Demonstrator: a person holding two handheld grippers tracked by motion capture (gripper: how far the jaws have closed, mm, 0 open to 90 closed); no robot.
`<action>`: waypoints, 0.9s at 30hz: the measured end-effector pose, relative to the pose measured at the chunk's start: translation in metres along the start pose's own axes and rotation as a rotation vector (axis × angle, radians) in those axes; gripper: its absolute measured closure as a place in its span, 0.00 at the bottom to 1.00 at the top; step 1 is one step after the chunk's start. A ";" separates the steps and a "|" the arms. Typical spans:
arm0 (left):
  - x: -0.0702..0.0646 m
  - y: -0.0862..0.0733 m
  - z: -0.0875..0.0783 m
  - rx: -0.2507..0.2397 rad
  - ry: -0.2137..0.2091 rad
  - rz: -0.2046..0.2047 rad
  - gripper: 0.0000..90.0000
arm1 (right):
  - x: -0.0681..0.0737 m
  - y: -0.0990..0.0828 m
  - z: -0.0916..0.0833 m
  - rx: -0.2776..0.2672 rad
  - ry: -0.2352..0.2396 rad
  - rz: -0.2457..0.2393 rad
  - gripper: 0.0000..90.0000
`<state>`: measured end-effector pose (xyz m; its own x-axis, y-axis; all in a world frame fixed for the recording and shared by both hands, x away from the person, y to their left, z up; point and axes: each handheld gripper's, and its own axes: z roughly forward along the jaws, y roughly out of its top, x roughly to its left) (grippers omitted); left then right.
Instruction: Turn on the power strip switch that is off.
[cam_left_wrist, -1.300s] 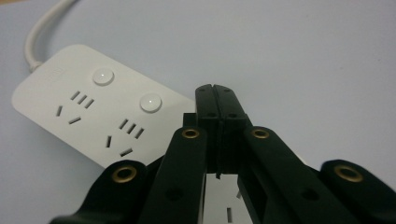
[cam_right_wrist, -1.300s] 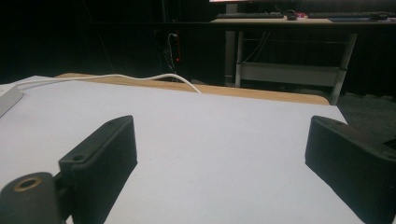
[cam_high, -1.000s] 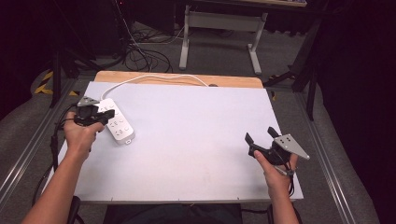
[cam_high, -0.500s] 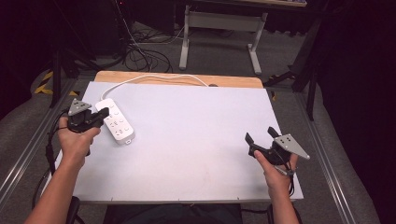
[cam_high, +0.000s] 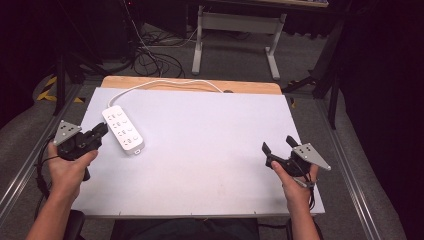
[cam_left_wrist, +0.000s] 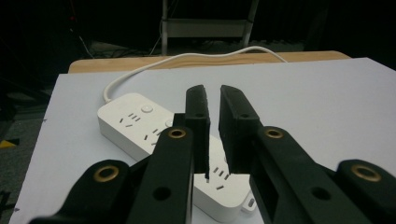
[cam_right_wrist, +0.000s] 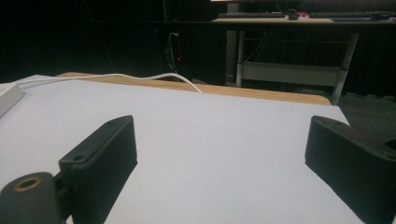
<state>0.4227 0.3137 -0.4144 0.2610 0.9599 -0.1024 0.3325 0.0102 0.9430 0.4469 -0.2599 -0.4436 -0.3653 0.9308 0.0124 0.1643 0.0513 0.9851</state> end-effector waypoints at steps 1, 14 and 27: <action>0.000 0.000 -0.001 -0.004 0.004 -0.003 0.89 | 0.000 0.000 0.000 0.000 0.001 0.000 0.11; 0.000 0.003 0.000 0.000 0.065 -0.035 0.55 | 0.000 0.000 0.000 0.002 0.002 0.000 0.11; 0.000 0.003 0.001 0.007 0.075 -0.009 0.28 | 0.000 0.000 0.000 0.002 0.002 0.004 0.11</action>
<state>0.4242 0.3132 -0.4117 0.1896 0.9780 -0.0871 0.3415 0.0175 0.9397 0.4463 -0.2597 -0.4434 -0.3661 0.9304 0.0165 0.1671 0.0483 0.9848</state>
